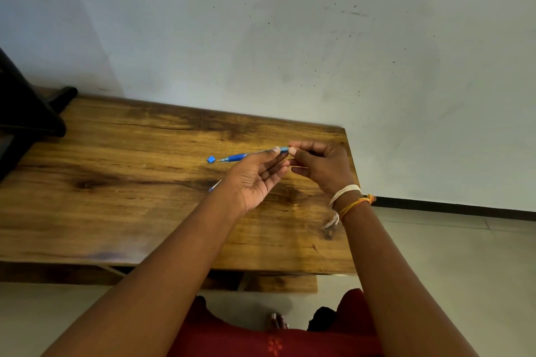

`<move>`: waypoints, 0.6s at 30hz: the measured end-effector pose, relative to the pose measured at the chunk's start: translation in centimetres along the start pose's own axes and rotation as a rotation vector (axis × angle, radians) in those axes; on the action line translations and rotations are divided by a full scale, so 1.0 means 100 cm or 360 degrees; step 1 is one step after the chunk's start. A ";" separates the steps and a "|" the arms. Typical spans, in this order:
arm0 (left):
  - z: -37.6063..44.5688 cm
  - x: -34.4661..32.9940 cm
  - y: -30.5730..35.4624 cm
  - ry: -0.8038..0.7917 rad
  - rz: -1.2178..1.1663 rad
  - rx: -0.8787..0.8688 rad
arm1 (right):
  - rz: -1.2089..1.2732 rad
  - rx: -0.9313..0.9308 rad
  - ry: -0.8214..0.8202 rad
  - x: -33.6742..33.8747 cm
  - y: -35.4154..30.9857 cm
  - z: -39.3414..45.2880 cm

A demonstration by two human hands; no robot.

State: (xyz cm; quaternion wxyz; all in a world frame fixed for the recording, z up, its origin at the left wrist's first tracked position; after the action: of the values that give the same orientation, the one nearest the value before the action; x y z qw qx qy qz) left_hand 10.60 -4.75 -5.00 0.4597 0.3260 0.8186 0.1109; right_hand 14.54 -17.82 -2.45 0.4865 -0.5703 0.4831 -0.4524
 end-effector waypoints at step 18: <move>0.008 -0.009 -0.029 0.0012 0.0160 0.0153 | -0.1372 -0.0133 0.0576 0.065 0.041 0.004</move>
State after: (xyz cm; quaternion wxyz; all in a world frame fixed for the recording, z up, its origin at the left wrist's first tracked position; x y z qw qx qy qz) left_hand 10.35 -7.61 -6.18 0.4342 0.3880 0.8073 0.0958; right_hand 15.31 -24.48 -6.26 0.1388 -0.6499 0.2971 -0.6856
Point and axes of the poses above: each hand's wrist, its own z-axis towards the middle knuckle, its own x-axis out of the back of the hand, y = z × x, the point moved 4 cm from there along z, towards the middle knuckle, and after that the axes turned 3 degrees about x, right-handed, at the moved point
